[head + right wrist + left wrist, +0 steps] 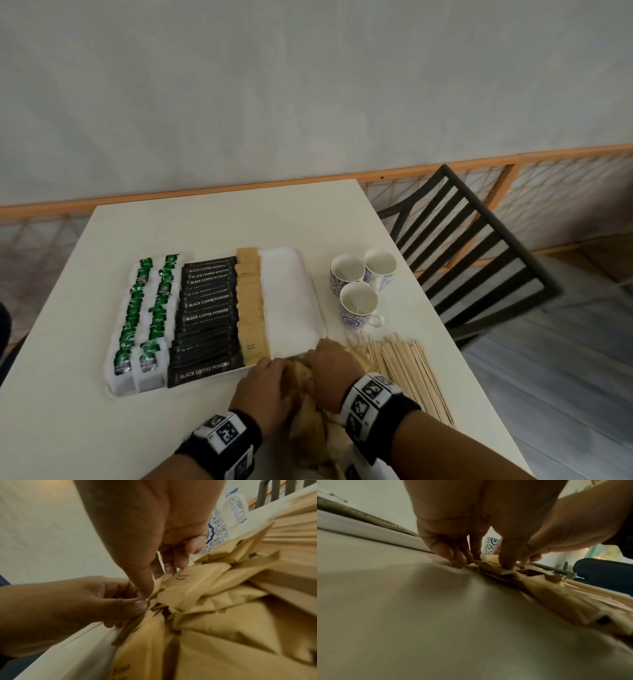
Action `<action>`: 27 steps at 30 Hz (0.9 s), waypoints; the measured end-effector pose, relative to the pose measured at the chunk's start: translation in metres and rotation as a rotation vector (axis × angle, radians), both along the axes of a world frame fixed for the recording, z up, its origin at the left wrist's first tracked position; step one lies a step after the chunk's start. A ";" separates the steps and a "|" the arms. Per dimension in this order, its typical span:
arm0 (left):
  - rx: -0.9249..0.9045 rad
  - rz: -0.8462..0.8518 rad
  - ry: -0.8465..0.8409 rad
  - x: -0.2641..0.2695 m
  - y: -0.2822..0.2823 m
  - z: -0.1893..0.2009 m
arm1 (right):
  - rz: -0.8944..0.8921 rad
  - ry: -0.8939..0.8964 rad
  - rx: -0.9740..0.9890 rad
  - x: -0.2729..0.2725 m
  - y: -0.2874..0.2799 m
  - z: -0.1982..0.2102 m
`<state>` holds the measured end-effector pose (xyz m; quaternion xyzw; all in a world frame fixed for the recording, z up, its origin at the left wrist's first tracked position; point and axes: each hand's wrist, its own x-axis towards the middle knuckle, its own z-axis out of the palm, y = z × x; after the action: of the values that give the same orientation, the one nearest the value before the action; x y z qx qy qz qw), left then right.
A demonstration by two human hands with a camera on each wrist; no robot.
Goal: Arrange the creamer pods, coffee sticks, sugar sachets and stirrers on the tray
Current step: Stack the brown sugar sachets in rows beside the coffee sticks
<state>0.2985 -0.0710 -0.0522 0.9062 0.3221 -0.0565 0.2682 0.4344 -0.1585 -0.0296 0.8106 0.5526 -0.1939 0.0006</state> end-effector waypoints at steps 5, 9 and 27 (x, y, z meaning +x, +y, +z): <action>-0.015 0.041 -0.117 -0.008 -0.002 0.003 | -0.013 0.022 0.036 0.000 0.002 0.002; -0.135 0.108 -0.213 -0.017 0.001 0.009 | 0.044 0.104 0.098 -0.003 0.004 0.011; -0.310 0.395 -0.446 -0.016 0.063 0.043 | -0.332 0.966 0.400 0.007 0.065 0.040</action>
<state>0.2824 -0.0084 -0.0091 0.7647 0.4125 0.1481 0.4724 0.4411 -0.0940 0.0104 0.6899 0.3808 -0.4326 -0.4381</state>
